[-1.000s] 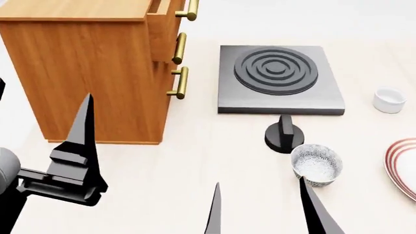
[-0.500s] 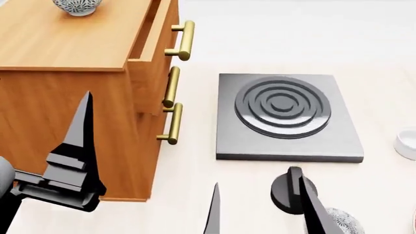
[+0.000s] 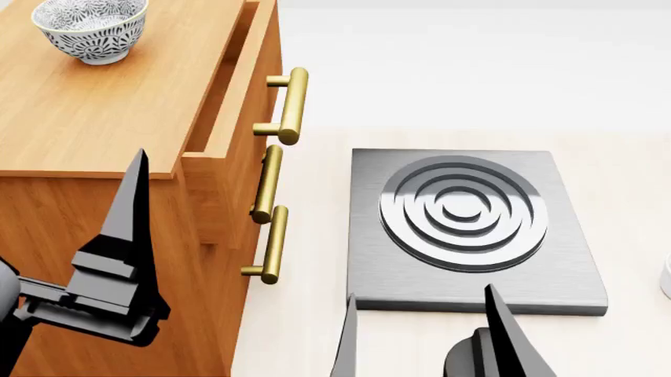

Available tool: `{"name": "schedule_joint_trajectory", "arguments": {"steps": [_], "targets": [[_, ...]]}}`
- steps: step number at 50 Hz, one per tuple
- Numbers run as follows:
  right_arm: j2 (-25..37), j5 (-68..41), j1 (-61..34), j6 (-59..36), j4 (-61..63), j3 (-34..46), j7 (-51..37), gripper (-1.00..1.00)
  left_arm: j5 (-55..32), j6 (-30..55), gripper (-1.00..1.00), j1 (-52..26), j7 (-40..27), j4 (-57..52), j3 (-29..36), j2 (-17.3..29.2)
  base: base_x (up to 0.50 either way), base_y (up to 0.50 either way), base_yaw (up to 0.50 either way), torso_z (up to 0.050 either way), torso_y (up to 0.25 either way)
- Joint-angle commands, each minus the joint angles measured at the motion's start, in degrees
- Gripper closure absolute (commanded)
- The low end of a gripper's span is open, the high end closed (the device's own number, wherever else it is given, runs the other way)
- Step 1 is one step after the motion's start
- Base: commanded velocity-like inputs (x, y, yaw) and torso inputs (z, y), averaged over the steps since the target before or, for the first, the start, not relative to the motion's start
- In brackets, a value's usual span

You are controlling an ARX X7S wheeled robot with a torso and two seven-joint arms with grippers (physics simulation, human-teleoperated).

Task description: Pick the akita bowl on the wooden cabinet and place it on the plate.

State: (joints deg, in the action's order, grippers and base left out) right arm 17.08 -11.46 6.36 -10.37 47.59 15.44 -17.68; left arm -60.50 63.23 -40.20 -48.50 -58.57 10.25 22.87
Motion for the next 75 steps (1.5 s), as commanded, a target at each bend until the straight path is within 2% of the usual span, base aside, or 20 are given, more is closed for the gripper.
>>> {"name": "schedule_joint_trajectory", "arguments": {"steps": [1, 25, 30, 38, 52, 54, 58, 69, 72, 73, 75], "targets": [[0.40, 0.34, -0.16, 0.17, -0.33, 0.60, -0.56, -1.00, -0.12, -1.48, -1.00, 0.06, -0.61, 0.21, 1.25, 1.12, 0.00, 0.00, 0.00, 0.000, 0.000], [1.35, -0.31, -0.36, 0.10, 0.11, 1.00, -1.57, -1.00, -6.20, -0.56, -1.00, -4.32, -5.96, 0.05, 2.57, 2.20, 0.00, 0.00, 0.00, 0.000, 0.000], [1.60, -0.35, -0.33, 0.28, 0.12, 0.95, -1.77, -1.00, -8.08, 1.58, -1.00, -8.56, -8.06, 2.84, 3.18, 1.90, 0.00, 0.00, 0.00, 0.000, 0.000], [1.87, -0.68, -0.31, 0.63, 0.09, 0.87, -2.04, -1.00, -21.21, 6.72, -1.00, -21.66, -16.84, 6.50, 3.81, 0.46, 0.00, 0.00, 0.00, 0.000, 0.000], [2.24, -0.78, -0.53, 0.86, 0.07, 1.35, -2.41, -1.00, -28.45, 9.66, -1.00, -35.90, -19.71, 15.46, 7.00, -1.96, 0.00, 0.00, 0.00, 0.000, 0.000], [2.29, -0.90, -0.56, 0.90, 0.10, 1.38, -2.45, -1.00, -29.16, 9.46, -1.00, -37.16, -18.06, 17.75, 7.31, -2.77, 0.00, 0.00, 0.00, 0.000, 0.000], [2.36, -0.76, -0.67, 0.83, 0.09, 1.75, -2.53, -1.00, -24.43, 9.88, -1.00, -39.29, -13.12, 21.74, 9.15, -3.55, 0.00, 0.00, 0.00, 0.000, 0.000], [2.77, -1.32, -0.73, 1.04, 0.09, 1.64, -2.79, -1.00, -17.19, 6.61, -1.00, -46.14, 1.20, 44.05, 10.87, -5.99, 0.00, 0.00, 0.00, 0.000, 0.000], [2.82, -1.25, -0.76, 1.02, 0.09, 1.75, -2.85, -1.00, -16.52, 6.40, -1.00, -46.72, 1.70, 45.11, 11.27, -5.99, 0.00, 0.00, 0.00, 0.000, 0.000], [2.87, -1.12, -0.68, 1.08, 0.08, 1.87, -2.86, -1.00, -15.84, 7.42, -1.00, -49.05, 2.40, 49.31, 12.08, -6.22, 0.00, 0.00, 0.00, 0.000, 0.000], [2.95, -1.18, -0.59, 1.10, 0.22, 1.86, -2.95, -1.00, -15.31, 7.15, -1.00, -50.44, 3.23, 50.91, 12.06, -6.18, 0.00, 0.00, 0.00, 0.000, 0.000]]}}
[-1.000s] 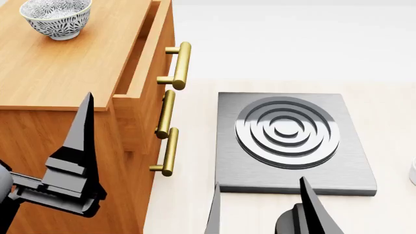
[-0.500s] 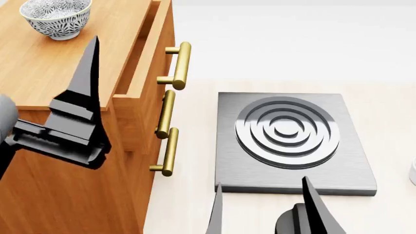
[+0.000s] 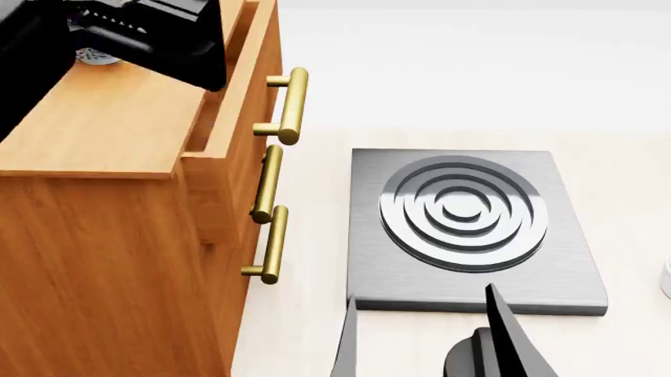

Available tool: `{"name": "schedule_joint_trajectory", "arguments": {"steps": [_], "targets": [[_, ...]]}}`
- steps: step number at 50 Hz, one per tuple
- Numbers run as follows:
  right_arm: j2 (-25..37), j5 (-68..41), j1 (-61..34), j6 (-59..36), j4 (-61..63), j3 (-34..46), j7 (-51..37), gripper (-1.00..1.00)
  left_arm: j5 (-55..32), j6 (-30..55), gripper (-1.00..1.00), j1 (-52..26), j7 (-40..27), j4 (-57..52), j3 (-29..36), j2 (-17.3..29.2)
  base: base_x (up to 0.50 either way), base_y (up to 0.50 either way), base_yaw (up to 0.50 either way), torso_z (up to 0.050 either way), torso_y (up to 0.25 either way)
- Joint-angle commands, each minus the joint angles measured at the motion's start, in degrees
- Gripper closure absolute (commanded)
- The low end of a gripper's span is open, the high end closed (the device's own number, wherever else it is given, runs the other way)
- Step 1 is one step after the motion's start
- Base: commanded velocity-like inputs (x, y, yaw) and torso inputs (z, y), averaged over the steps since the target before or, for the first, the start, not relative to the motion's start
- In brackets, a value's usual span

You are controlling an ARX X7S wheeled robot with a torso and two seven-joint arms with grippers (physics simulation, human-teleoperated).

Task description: Pick the akita bowl on the wooden cabinet and place it on the plate.

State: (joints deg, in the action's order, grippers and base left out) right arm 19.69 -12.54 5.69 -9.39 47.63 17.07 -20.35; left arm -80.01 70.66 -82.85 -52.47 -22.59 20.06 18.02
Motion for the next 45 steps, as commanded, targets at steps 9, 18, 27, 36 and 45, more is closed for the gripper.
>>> {"name": "schedule_joint_trajectory", "arguments": {"steps": [9, 18, 27, 36, 45], "targets": [[0.49, 0.05, -0.02, 0.41, -0.08, 0.81, -0.36, -1.00, 7.95, 1.79, -1.00, -19.67, 10.92, 33.51, 5.11, -3.12, 0.00, 0.00, 0.00, 0.000, 0.000], [0.66, -0.20, -0.17, 0.46, 0.01, 0.98, -0.61, -1.00, 14.70, -1.73, -1.00, -25.86, 19.29, 45.51, 11.20, -6.32, 0.00, 0.00, 0.00, 0.000, 0.000], [0.68, -0.62, -0.49, 0.57, -0.19, 1.41, -0.64, -1.00, 22.42, -10.92, -1.00, -35.12, 36.81, 72.54, 16.96, -12.59, 0.00, 0.00, 0.00, 0.000, 0.000], [0.98, -1.38, -0.59, 0.72, -0.13, 1.03, -0.90, -1.00, 22.28, -17.73, -1.00, -40.95, 46.18, 91.60, 24.04, -17.99, 0.00, 0.00, 0.00, 0.000, 0.000], [1.24, -2.10, -0.71, 1.05, -0.42, 0.80, -0.98, -1.00, -0.38, -22.04, -1.00, -42.90, 45.06, 96.02, 47.57, -18.01, 0.00, 0.00, 0.00, 0.000, 0.000]]}}
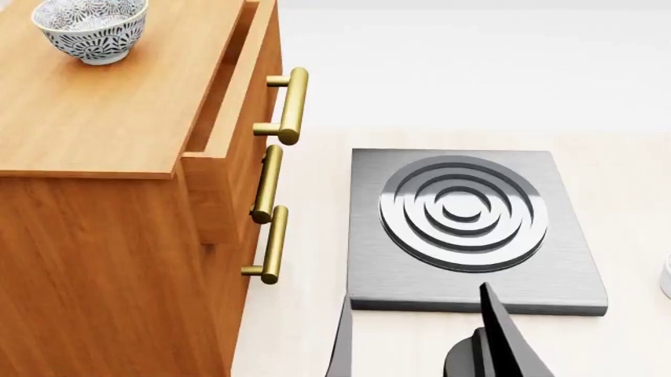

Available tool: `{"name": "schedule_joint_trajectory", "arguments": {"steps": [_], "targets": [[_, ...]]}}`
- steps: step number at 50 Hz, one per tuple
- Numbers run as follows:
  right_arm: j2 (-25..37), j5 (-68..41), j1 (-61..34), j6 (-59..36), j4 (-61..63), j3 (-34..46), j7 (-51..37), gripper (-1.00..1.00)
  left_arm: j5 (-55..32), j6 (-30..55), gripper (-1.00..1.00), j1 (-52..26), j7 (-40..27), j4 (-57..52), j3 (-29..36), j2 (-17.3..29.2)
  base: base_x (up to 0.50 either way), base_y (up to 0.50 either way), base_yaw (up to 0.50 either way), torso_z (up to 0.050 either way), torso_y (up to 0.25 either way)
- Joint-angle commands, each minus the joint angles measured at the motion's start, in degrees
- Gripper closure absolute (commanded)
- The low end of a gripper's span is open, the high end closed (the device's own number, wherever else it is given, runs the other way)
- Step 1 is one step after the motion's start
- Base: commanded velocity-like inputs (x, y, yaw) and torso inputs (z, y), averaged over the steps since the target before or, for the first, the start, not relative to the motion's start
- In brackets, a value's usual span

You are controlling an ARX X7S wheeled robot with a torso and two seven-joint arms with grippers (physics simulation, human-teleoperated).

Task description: Pick the akita bowl on the wooden cabinet and place it on the plate.

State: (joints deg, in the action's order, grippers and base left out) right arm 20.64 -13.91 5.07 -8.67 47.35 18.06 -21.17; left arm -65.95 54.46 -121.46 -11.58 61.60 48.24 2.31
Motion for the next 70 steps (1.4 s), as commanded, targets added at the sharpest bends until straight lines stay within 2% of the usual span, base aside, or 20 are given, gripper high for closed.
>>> {"name": "schedule_joint_trajectory", "arguments": {"steps": [1, 2, 5, 9, 11, 16, 18, 19, 26, 27, 30, 34, 43, 46, 48, 54, 65, 70], "targets": [[0.30, -0.82, -0.08, 0.40, -0.15, -0.17, -0.15, -1.00, -16.43, -5.86, -1.00, -4.33, 3.89, 12.71, 21.16, -2.30, 0.00, 0.00, 0.00, 0.000, 0.000], [0.31, -0.84, -0.10, 0.44, -0.22, -0.12, -0.14, -1.00, -18.22, -6.13, -1.00, -4.45, 3.73, 13.26, 22.34, -2.30, 0.00, 0.00, 0.00, 0.000, 0.000], [0.31, -0.88, -0.30, 0.39, -0.51, 0.11, -0.10, -1.00, -17.63, -5.87, -1.00, -3.87, 0.91, 13.39, 18.92, -1.79, 0.00, 0.00, 0.00, 0.000, 0.000], [0.38, -1.22, -0.34, 0.50, -0.73, -0.04, -0.20, -1.00, -12.72, -5.14, -1.00, -3.15, 0.69, 13.39, 13.52, -1.86, 0.00, 0.00, 0.00, 0.000, 0.000], [0.43, -1.03, -0.39, 0.43, -0.74, 0.16, -0.22, -1.00, -9.06, -4.34, -1.00, -2.63, -0.14, 13.39, 8.83, -1.77, 0.00, 0.00, 0.00, 0.000, 0.000], [0.53, -1.18, -0.42, 0.41, -0.62, 0.25, -0.37, -1.00, 5.93, -1.21, -1.00, -1.73, 0.76, 13.39, -5.87, -2.29, 0.00, 0.00, 0.00, 0.000, 0.000], [0.54, -1.25, -0.49, 0.40, -0.65, 0.33, -0.38, -1.00, 14.17, -1.87, -1.00, -1.53, -1.15, 13.39, -16.01, -2.18, 0.00, 0.00, 0.00, 0.000, 0.000], [0.54, -1.28, -0.54, 0.36, -0.69, 0.39, -0.38, -1.00, 17.56, -1.04, -1.00, -1.53, -0.23, 13.39, -18.71, -2.28, 0.00, 0.00, 0.00, 0.000, 0.000], [0.57, -1.10, -0.65, 0.47, -0.97, 0.89, -0.43, -1.00, 32.76, 1.18, -1.00, -1.19, 1.61, 13.39, -28.39, -2.29, 0.00, 0.00, 0.00, 0.000, 0.000], [0.60, -1.06, -0.64, 0.54, -1.03, 0.98, -0.39, -1.00, 37.30, -0.39, -1.00, -1.07, -1.47, 13.39, -31.43, -2.03, 0.00, 0.00, 0.00, 0.000, 0.000], [0.62, -1.03, -0.71, 0.59, -1.18, 1.13, -0.42, -1.00, 45.75, 0.82, -1.00, -0.92, -0.50, 13.38, -40.12, -1.73, 0.00, 0.00, 0.00, 0.000, 0.000], [0.65, -1.07, -0.79, 0.67, -1.32, 1.33, -0.41, -1.00, 54.47, 1.76, -1.00, -1.37, 1.16, 13.38, -46.06, -1.28, 0.00, 0.00, 0.00, 0.000, 0.000], [0.86, -0.98, -0.78, 0.79, -1.25, 1.65, -0.57, -1.00, 62.84, 3.80, -1.00, -1.29, 2.08, 13.38, -50.44, -0.62, 0.00, 0.00, 0.00, 0.000, 0.000], [0.85, -0.98, -0.84, 0.88, -1.48, 1.83, -0.55, -1.00, 64.76, 9.45, -1.00, -1.50, 1.61, 13.38, -49.65, -0.14, 0.00, 0.00, 0.00, 0.000, 0.000], [0.87, -0.85, -0.83, 0.88, -1.45, 2.04, -0.57, -1.00, 66.88, 8.44, -1.00, -1.98, 0.06, 13.38, -46.77, -0.11, 0.00, 0.00, 0.00, 0.000, 0.000], [0.92, -0.81, -0.78, 1.09, -1.60, 2.34, -0.61, -1.00, 66.97, 11.07, -1.00, -2.58, 1.01, 13.38, -43.70, 0.55, 0.00, 0.00, 0.00, 0.000, 0.000], [1.05, -0.92, -0.97, 1.28, -2.06, 2.64, -0.70, -1.00, 66.07, 10.24, -1.00, -3.47, -1.36, 13.38, -44.57, 1.98, 0.00, 0.00, 0.00, 0.000, 0.000], [1.14, -1.00, -1.05, 1.29, -2.09, 2.75, -0.76, -1.00, 66.12, 10.15, -1.00, -4.00, -0.45, 13.38, -43.79, 1.94, 0.00, 0.00, 0.00, 0.000, 0.000]]}}
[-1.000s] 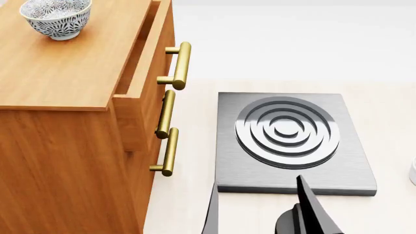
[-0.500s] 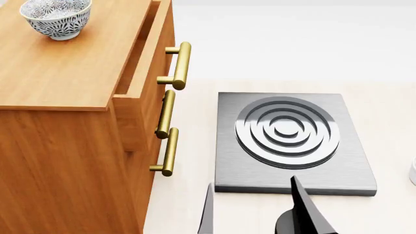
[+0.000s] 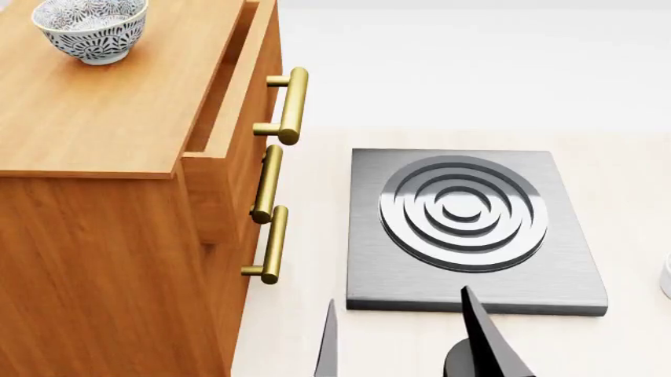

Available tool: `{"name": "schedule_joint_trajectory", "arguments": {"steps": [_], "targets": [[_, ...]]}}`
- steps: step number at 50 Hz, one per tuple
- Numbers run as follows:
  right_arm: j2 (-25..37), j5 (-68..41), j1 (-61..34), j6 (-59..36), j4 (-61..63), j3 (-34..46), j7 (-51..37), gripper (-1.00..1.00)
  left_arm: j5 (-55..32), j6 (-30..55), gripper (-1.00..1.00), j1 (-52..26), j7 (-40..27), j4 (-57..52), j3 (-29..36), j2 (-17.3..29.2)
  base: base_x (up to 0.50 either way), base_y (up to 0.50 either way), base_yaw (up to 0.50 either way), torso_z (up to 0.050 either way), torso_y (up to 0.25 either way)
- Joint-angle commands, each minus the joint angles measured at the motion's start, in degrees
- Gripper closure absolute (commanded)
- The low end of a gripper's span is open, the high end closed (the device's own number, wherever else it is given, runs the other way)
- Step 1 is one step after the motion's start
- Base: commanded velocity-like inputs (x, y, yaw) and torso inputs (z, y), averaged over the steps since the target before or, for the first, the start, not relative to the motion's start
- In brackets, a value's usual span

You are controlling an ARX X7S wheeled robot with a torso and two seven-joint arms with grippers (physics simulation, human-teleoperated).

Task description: Pick the akita bowl on the wooden cabinet and place it on the plate.

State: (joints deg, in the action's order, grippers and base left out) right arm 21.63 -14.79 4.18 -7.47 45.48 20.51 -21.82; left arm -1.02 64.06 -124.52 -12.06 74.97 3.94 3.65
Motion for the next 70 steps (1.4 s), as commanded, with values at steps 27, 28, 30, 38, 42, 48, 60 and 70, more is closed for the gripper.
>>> {"name": "schedule_joint_trajectory", "arguments": {"steps": [27, 28, 30, 38, 42, 48, 60, 70], "targets": [[0.66, -0.23, -0.33, 0.22, -0.15, 0.92, -0.60, -1.00, 0.77, 1.11, -1.00, -1.67, 3.12, 0.00, 2.60, -0.01, 0.00, 0.00, 0.00, 0.000, -0.091], [0.67, -0.21, -0.35, 0.24, -0.18, 0.95, -0.62, -1.00, 0.79, 1.12, -1.00, -1.68, 3.13, 0.00, 2.61, -0.03, 0.00, 0.00, 0.00, 0.000, -0.250], [0.69, -0.26, -0.39, 0.29, -0.23, 0.96, -0.64, -1.00, 0.81, 1.12, -1.00, -1.66, 3.24, 0.00, 2.66, -0.08, 0.00, 0.00, 0.00, 0.000, -0.250], [0.79, -0.38, -0.46, 0.47, -0.41, 1.08, -0.74, -1.00, 1.28, 1.76, -1.00, -1.60, 3.60, 0.00, 3.46, -0.25, 0.00, 0.00, 0.00, 0.000, -0.219], [0.81, -0.30, -0.49, 0.57, -0.59, 1.32, -0.71, -1.00, 1.58, 2.62, -1.00, -1.63, 5.34, 0.00, 5.17, -0.33, 0.00, 0.00, 0.00, 0.000, 0.000], [0.87, -0.36, -0.44, 0.78, -0.76, 1.51, -0.73, -1.00, 1.21, 3.32, -1.00, -1.53, 5.67, 0.00, 5.75, -0.37, 0.00, 0.00, 0.00, 0.000, 0.000], [1.11, -0.77, -0.47, 0.96, -0.87, 1.33, -0.89, -1.00, 0.33, 7.54, -1.00, -0.41, 6.34, 0.00, 2.91, -0.98, 0.00, 0.00, 0.00, 0.000, 0.000], [1.19, -0.79, -0.82, 0.75, -0.95, 1.70, -0.88, -1.00, 0.86, 5.30, -1.00, -0.35, 9.31, 0.00, 4.56, -1.36, 0.00, 0.00, 0.00, 0.000, 0.000]]}}
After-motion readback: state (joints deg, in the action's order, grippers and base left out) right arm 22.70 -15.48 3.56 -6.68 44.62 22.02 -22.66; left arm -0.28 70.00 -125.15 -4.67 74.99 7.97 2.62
